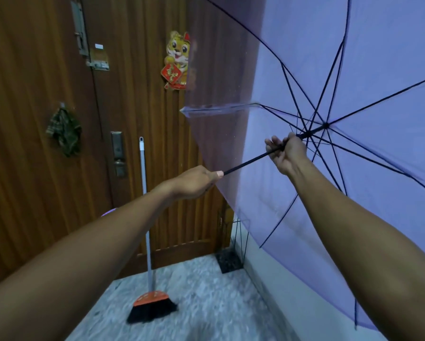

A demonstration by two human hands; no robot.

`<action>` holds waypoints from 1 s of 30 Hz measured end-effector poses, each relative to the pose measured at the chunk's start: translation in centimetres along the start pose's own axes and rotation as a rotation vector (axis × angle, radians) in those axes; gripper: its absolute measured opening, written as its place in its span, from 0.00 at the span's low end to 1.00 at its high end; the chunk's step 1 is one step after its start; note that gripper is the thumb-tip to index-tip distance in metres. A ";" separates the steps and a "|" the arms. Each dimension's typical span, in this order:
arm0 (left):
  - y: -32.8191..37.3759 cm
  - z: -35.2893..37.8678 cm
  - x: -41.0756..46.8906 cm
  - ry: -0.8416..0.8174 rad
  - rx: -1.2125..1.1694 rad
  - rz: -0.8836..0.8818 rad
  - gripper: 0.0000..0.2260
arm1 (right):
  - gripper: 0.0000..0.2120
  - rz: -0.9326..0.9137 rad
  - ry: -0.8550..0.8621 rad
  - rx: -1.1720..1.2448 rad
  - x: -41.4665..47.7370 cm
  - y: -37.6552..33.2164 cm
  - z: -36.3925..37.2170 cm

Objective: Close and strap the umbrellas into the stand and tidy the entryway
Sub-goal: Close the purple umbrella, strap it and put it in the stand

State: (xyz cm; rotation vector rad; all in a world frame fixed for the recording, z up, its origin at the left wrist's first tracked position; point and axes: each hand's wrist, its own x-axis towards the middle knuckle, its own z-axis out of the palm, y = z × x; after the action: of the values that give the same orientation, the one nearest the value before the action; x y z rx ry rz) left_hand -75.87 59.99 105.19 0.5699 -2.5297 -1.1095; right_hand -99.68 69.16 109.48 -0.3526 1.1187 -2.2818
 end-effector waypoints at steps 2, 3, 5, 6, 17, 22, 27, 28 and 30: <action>1.0 0.0 0.7 0.039 0.009 0.014 0.26 | 0.15 0.035 -0.050 0.054 -1.1 1.3 1.9; 1.5 0.1 1.2 0.065 0.011 0.017 0.26 | 0.16 0.050 -0.090 0.091 -1.7 2.2 3.0; 2.1 0.0 2.2 0.112 0.025 0.020 0.26 | 0.17 0.085 -0.150 0.158 -2.8 4.1 4.9; 2.3 -0.4 2.6 0.125 0.027 0.020 0.26 | 0.17 0.106 -0.162 0.189 -3.1 4.7 5.6; 1.0 -3.9 0.3 -0.158 -0.024 0.030 0.20 | 0.19 -0.092 -0.041 0.188 -1.0 2.2 9.0; 0.0 -4.5 -0.8 0.050 -0.113 0.069 0.20 | 0.17 -0.088 0.002 0.166 0.6 1.0 9.3; 1.0 -4.4 0.3 0.094 -0.194 0.047 0.19 | 0.19 -0.010 -0.124 0.256 -1.8 3.7 11.1; 1.5 -4.2 0.9 0.130 -0.225 0.040 0.20 | 0.20 0.039 -0.178 0.283 -2.6 4.7 11.4; 2.2 -3.5 2.1 0.158 -0.266 0.022 0.20 | 0.21 0.110 -0.282 0.304 -3.6 6.1 11.4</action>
State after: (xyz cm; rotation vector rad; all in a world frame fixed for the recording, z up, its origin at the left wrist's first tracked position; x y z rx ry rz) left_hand -76.62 58.19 109.44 0.5326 -2.2038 -1.3113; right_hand -89.25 61.05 111.71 -0.4607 0.6256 -2.1789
